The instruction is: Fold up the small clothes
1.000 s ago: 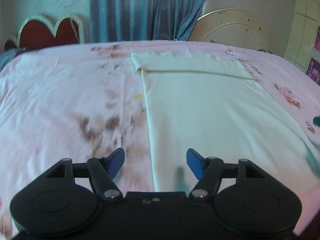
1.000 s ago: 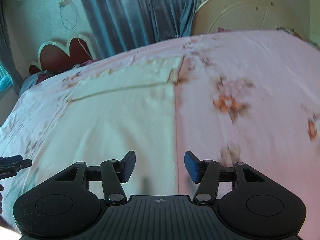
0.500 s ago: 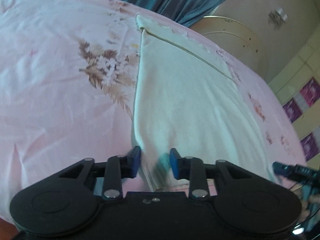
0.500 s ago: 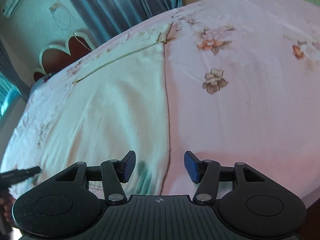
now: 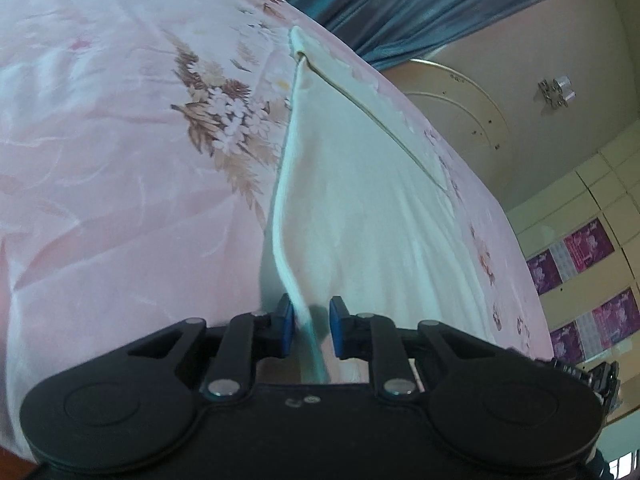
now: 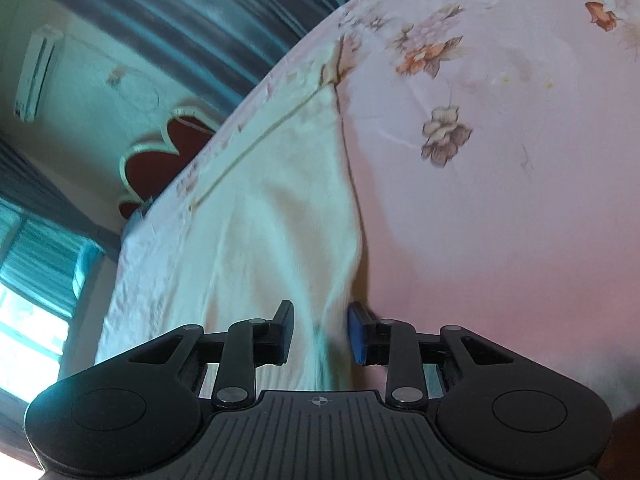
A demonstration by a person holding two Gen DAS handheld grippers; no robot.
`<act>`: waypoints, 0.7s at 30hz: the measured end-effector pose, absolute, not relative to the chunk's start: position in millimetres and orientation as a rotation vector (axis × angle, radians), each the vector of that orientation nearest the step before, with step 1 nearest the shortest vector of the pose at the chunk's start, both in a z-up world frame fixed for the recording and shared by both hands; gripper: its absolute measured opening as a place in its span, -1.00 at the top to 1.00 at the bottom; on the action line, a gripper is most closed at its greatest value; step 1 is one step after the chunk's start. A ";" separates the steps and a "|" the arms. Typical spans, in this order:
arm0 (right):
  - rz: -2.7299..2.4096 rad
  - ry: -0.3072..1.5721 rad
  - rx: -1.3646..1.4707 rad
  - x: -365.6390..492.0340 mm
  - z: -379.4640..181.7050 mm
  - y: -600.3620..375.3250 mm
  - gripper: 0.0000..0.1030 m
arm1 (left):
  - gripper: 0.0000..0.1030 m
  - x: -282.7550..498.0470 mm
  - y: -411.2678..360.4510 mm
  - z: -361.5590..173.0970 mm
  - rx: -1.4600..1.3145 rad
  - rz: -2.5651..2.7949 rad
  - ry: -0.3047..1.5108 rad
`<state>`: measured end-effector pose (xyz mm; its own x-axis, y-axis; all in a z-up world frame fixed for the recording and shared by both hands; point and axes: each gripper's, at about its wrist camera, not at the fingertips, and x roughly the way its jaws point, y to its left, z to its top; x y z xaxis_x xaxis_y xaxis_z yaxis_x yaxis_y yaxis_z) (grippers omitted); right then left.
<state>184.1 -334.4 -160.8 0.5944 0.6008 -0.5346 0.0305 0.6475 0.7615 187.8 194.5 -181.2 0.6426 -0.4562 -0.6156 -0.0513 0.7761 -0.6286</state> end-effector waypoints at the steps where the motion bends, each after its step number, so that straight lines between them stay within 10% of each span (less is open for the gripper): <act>1: 0.366 0.877 0.832 186.3 -161.4 -337.9 0.41 | 0.64 186.5 194.7 -180.2 -0.656 -0.253 0.854; 11: 0.436 0.934 0.830 192.5 -174.5 -336.9 0.43 | 0.61 191.8 191.7 -181.2 -0.658 -0.270 0.860; 13: 0.465 0.960 0.796 185.0 -175.2 -328.8 0.92 | 0.61 188.2 191.3 -182.8 -0.655 -0.282 0.863; 16: 0.469 0.933 0.773 180.4 -169.6 -327.0 0.95 | 0.93 189.3 188.4 -179.3 -0.595 -0.259 0.868; 21: 0.509 0.802 0.776 174.2 -142.1 -342.0 0.96 | 0.93 173.6 196.5 -151.9 -0.633 -0.268 0.670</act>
<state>174.2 -342.0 -142.1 0.6031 0.6642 -0.4416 -0.1166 0.6211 0.7750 173.6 196.5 -151.9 0.7594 -0.4247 -0.4929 0.0321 0.7812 -0.6235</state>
